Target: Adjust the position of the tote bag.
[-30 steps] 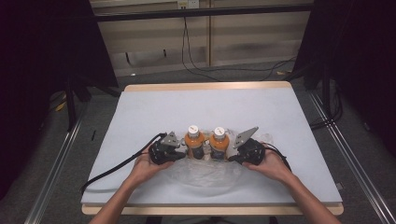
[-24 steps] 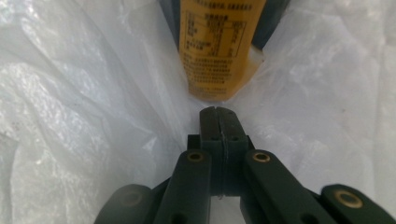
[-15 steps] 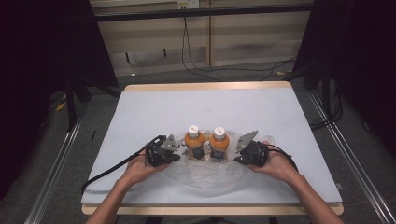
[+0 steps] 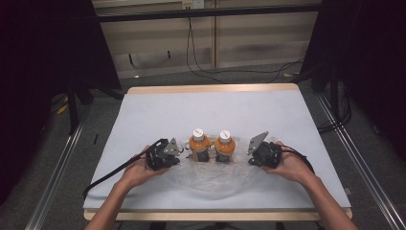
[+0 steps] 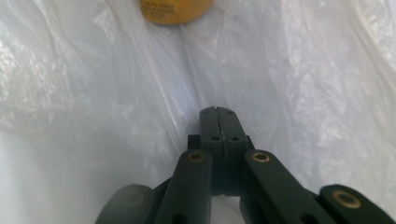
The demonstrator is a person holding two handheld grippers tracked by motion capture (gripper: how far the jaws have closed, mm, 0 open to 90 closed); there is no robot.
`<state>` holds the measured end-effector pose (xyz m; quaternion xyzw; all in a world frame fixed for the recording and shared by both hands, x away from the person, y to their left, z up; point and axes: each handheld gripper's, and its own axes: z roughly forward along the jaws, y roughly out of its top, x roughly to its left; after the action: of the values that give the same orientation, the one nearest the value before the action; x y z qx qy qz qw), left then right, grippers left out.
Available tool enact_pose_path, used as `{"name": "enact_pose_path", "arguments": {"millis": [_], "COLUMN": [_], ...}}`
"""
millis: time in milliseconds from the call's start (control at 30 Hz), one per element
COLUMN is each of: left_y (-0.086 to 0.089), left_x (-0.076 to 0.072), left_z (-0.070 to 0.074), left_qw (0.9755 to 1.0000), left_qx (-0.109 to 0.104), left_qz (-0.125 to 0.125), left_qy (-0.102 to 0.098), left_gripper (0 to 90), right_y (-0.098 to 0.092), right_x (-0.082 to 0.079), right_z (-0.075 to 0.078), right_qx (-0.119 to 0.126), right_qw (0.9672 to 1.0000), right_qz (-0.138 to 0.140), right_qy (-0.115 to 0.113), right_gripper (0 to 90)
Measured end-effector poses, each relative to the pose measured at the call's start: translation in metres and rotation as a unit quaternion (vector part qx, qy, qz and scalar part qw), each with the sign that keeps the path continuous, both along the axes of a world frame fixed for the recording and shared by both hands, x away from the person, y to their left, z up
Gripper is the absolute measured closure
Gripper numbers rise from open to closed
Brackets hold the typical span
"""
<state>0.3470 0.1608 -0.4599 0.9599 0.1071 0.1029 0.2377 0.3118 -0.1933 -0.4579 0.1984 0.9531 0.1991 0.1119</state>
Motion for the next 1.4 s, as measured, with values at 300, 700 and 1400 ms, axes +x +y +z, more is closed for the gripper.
{"name": "enact_pose_path", "arguments": {"millis": [300, 700, 1400], "left_y": [0.013, 0.026, 0.044], "left_x": [0.007, 0.009, 0.004], "left_z": [0.000, 0.002, 0.005], "left_qw": [0.9997, 0.9995, 0.9986], "left_qx": [0.003, 0.020, 0.038], "left_qz": [0.023, 0.022, 0.029], "left_qy": [0.002, 0.011, 0.025], "left_gripper": [90.0, 90.0, 90.0], "right_y": [-0.016, -0.028, -0.045], "right_x": [0.005, 0.006, 0.001], "right_z": [0.001, 0.003, 0.004], "right_qx": [-0.037, -0.063, -0.056], "right_qw": [0.9989, 0.9972, 0.9971], "right_qz": [-0.022, -0.039, -0.052], "right_qy": [-0.017, -0.012, 0.004], "right_gripper": [90.0, 90.0, 90.0]}}
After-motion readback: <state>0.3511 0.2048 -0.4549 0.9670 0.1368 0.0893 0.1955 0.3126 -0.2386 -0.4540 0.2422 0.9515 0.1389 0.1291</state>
